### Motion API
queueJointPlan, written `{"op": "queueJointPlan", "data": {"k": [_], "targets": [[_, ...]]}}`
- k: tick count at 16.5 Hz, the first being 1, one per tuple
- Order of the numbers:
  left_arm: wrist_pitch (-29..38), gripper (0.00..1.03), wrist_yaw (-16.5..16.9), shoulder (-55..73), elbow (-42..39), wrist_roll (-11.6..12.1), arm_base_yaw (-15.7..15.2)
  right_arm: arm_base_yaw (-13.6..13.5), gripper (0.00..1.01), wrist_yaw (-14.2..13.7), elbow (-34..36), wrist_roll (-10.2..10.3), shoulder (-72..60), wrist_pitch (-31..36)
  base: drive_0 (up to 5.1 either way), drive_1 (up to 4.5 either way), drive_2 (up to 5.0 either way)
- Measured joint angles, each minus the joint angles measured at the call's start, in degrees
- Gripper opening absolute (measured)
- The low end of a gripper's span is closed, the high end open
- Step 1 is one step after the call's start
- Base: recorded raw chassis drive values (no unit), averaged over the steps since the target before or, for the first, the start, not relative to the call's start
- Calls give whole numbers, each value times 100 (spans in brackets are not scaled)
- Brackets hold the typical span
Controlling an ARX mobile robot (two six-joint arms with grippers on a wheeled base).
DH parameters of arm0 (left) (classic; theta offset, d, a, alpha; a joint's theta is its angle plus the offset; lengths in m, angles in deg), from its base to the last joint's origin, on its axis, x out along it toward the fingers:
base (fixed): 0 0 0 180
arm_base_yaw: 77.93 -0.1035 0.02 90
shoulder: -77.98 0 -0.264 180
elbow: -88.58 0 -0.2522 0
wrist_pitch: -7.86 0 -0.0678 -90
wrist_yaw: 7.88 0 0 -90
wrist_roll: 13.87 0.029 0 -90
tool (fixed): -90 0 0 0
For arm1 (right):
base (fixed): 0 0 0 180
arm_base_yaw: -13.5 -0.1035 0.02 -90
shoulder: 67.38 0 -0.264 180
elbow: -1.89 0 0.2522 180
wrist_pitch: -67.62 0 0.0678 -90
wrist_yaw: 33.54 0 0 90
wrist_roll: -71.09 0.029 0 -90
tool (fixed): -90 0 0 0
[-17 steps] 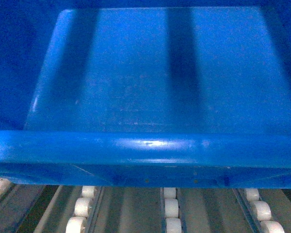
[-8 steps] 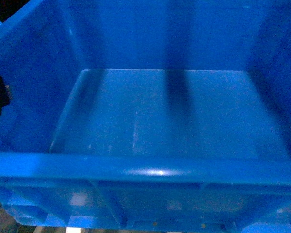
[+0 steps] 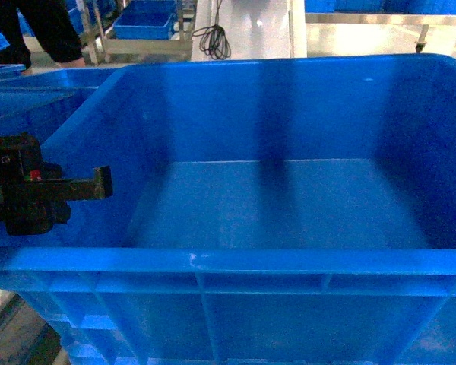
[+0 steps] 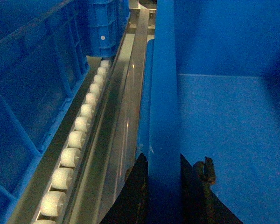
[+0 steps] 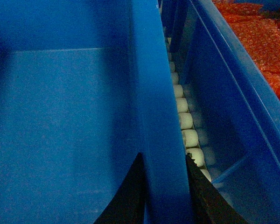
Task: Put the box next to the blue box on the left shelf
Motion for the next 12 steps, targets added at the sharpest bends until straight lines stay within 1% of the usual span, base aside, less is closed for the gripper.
{"op": "queueJointPlan", "data": {"k": [1,3,4,5,6,8,9,11,12], "targets": [[-31,10,4,0,0,2,-26,-31,14,13,0,66,0,-46,0,0,0],[-216,10,15,-4,0,4,-186,-149,14,105,42,234,7,-131,0,0,0],[-439,10,74,-92,0,68,-291,-258,14,122,90,358,37,-258,0,0,0],[-562,10,98,-205,0,162,-326,-339,14,94,214,492,59,-328,0,0,0],[-723,10,68,-330,26,223,-297,-337,14,96,245,579,122,-409,0,0,0],[-1152,10,11,-588,37,245,-197,-337,14,90,317,645,249,-592,0,0,0],[-1335,10,-15,-695,37,225,-140,-334,14,79,341,645,273,-634,0,0,0],[-1716,10,-109,-828,55,31,63,-297,14,81,354,557,269,-625,0,0,0],[-1838,10,-240,-837,87,-94,223,-236,22,101,391,485,232,-507,0,0,0]]}}
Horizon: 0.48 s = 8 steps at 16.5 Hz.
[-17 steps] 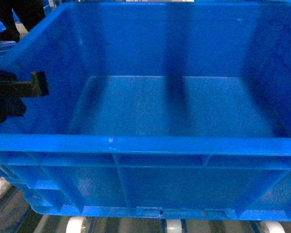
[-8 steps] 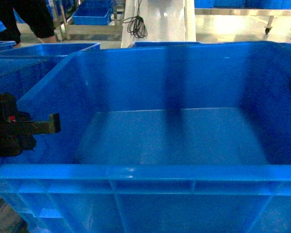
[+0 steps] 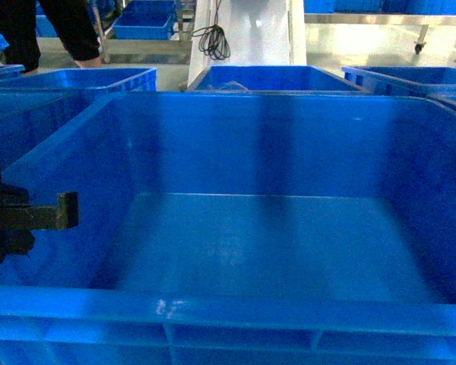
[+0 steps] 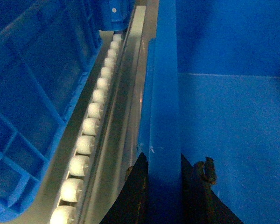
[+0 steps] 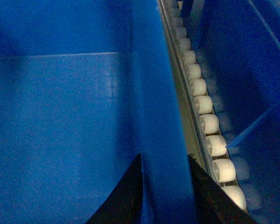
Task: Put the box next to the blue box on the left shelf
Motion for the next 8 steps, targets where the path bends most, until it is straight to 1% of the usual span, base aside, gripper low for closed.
{"op": "queueJointPlan", "data": {"k": [1,2,3,4,5,6,7,8], "targets": [[-22,11,-50,9,17,-85,87,-4,31,55,26,-107,-55,17,0,0,0],[155,21,-304,87,0,-57,175,-55,41,70,83,-181,-55,223,0,0,0],[483,32,-442,186,-26,-61,238,-76,50,170,92,-208,-55,415,0,0,0],[855,42,-448,175,-92,-52,271,-101,61,192,166,-229,-48,861,0,0,0],[1296,52,-402,72,-168,-52,319,-131,70,116,240,-264,0,1281,0,0,0],[1729,61,-361,-28,-181,-35,326,-201,82,-94,278,-356,87,1718,0,0,0],[2124,72,-417,-153,-181,48,326,-203,92,-155,264,-413,179,1849,0,0,0],[2221,83,-472,-225,-179,94,304,-201,100,-190,264,-426,219,1821,0,0,0]]}}
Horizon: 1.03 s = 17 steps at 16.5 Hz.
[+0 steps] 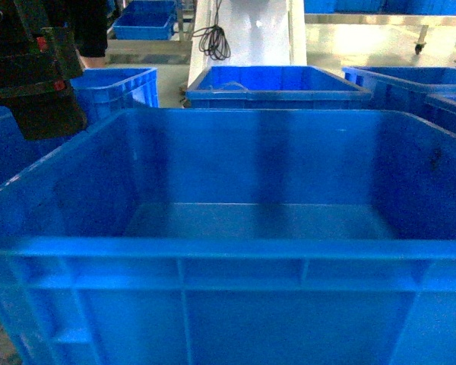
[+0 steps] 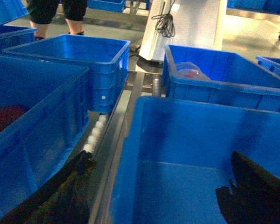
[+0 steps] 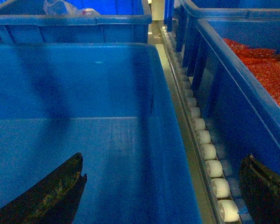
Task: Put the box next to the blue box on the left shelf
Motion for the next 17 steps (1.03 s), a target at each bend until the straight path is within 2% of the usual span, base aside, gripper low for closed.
{"op": "queueJointPlan", "data": {"k": [1,2,3,4,5,6,8,11,12,13,14,15,16,17], "targets": [[-39,96,-35,20,-2,4,-26,0,97,-11,2,-20,-28,-20,0,0,0],[72,99,4,63,-35,83,-28,0,98,-9,4,-35,-35,-9,0,0,0],[903,88,393,61,-345,363,-181,85,90,264,365,-203,-199,1412,0,0,0],[1231,76,741,-251,-793,651,-424,190,77,527,933,-367,-170,2505,0,0,0],[1200,63,905,-616,-1126,785,-745,319,64,610,1421,-446,33,3093,0,0,0],[1158,52,1067,-852,-1294,848,-940,422,53,675,1552,-468,293,3263,0,0,0],[920,24,1580,-1475,-1692,909,-1318,562,25,879,1906,-514,907,3145,0,0,0],[632,2,1904,-2061,-1980,909,-1694,726,1,1023,2271,-562,1427,2850,0,0,0],[442,2,2090,-2367,-2094,909,-1843,817,1,1141,2365,-555,1773,2699,0,0,0],[308,2,2199,-2588,-2177,909,-1950,1128,1,1495,2450,-557,2015,2544,0,0,0],[120,2,2286,-2844,-2260,909,-2068,1279,1,1491,2581,-555,2218,2507,0,0,0],[-81,2,2420,-3115,-2326,909,-2179,1268,1,1543,2791,-557,2267,2638,0,0,0],[57,2,2514,-3270,-2470,909,-2275,1239,1,1556,2911,-555,2522,2286,0,0,0],[-39,2,2850,-3368,-2544,911,-2500,1239,1,1556,2911,-555,2763,2170,0,0,0]]}}
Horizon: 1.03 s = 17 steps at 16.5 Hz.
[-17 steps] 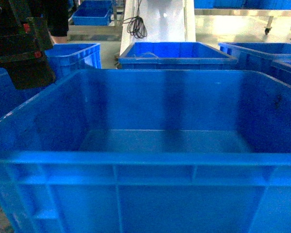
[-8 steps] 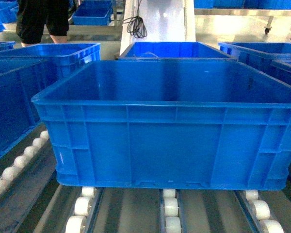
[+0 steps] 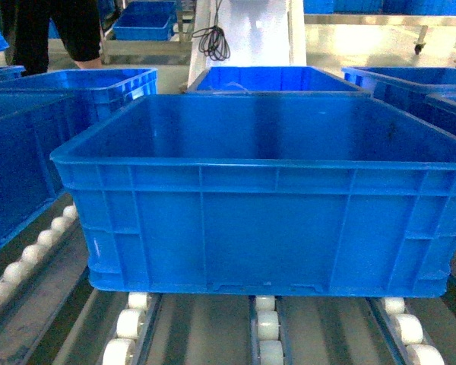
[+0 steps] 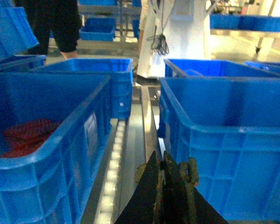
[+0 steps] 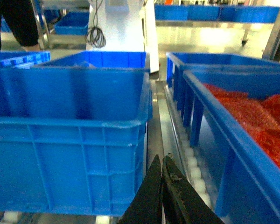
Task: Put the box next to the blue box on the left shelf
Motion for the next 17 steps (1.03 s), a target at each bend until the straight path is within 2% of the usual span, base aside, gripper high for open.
{"op": "queueJointPlan", "data": {"k": [1,2,7,17], "targets": [[-216,2,177,-199,-2,0,-356,0,1,0,2,-2,372,-256,0,0,0],[-422,2,179,-428,-2,2,-396,0,1,2,2,-2,612,-483,0,0,0],[-1252,2,262,-1340,-4,7,-356,0,1,0,7,-2,1683,-1502,0,0,0],[-2293,2,262,-2389,-4,9,-356,0,1,0,9,-2,3021,-2806,0,0,0]]}}
